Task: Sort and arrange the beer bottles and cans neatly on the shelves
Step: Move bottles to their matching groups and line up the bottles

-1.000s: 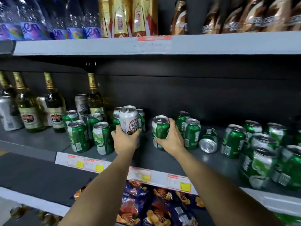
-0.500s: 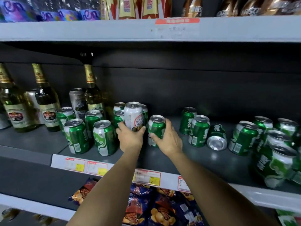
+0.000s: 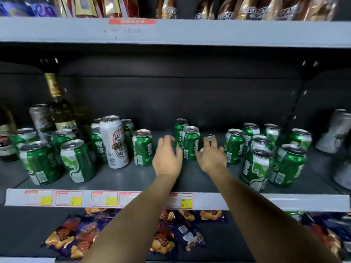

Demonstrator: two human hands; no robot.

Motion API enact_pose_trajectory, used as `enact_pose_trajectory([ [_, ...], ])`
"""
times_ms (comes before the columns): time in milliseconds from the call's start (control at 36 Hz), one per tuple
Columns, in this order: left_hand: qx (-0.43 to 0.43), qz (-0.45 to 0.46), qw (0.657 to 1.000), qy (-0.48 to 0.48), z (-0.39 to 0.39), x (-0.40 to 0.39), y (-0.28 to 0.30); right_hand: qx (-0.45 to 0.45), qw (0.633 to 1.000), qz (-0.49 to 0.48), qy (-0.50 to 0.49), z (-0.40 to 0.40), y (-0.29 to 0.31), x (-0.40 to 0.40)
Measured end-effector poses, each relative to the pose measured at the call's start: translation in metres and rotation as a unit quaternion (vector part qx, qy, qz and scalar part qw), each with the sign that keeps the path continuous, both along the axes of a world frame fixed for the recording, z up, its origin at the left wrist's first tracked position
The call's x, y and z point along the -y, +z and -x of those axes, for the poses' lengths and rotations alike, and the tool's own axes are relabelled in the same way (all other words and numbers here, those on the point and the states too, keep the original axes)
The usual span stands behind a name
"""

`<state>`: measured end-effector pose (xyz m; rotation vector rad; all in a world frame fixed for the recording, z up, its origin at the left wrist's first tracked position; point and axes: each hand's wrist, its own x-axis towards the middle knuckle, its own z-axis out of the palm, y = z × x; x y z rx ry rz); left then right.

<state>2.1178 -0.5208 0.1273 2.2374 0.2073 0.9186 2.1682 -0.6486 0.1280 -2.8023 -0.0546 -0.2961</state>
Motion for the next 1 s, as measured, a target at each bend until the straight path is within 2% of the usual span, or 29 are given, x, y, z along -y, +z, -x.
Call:
enact_pose_trajectory([
  [83, -0.051, 0.011, 0.997, -0.051, -0.008, 0.024, -0.008, -0.021, 1.000, 0.004, 0.013, 0.002, -0.011, 0.001],
  [194, -0.095, 0.065, 0.988, -0.103, -0.018, 0.049, -0.015, 0.059, 0.998, -0.023, -0.004, 0.010, -0.019, 0.004],
  [306, -0.119, 0.173, 0.971, -0.111, -0.026, 0.066, -0.015, 0.123, 0.991, -0.044, -0.019, 0.013, -0.022, 0.007],
  [389, -0.154, 0.275, 0.941, -0.121, -0.032, 0.075, -0.015, 0.097, 0.987, -0.119, -0.049, 0.013, -0.017, 0.012],
  [444, -0.178, 0.334, 0.916, -0.132, -0.035, 0.078, -0.014, 0.046, 0.981, -0.172, -0.073, 0.012, -0.016, 0.015],
  [528, -0.202, 0.371, 0.895, -0.140, -0.036, 0.081, -0.011, 0.001, 0.979, -0.189, -0.078, 0.014, -0.019, 0.017],
  [667, -0.227, 0.424, 0.864, -0.153, -0.034, 0.084, -0.005, 0.012, 0.954, -0.293, -0.069, 0.029, -0.021, 0.021],
  [778, -0.233, 0.455, 0.841, -0.178, -0.026, 0.079, 0.002, 0.067, 0.940, -0.333, -0.012, 0.046, -0.019, 0.025],
  [889, -0.208, 0.417, 0.866, -0.179, -0.013, 0.072, 0.007, 0.078, 0.941, -0.319, 0.075, 0.058, -0.019, 0.035],
  [1000, -0.175, 0.291, 0.937, -0.084, -0.001, 0.060, 0.002, 0.045, 0.969, -0.199, 0.136, 0.061, -0.022, 0.041],
])
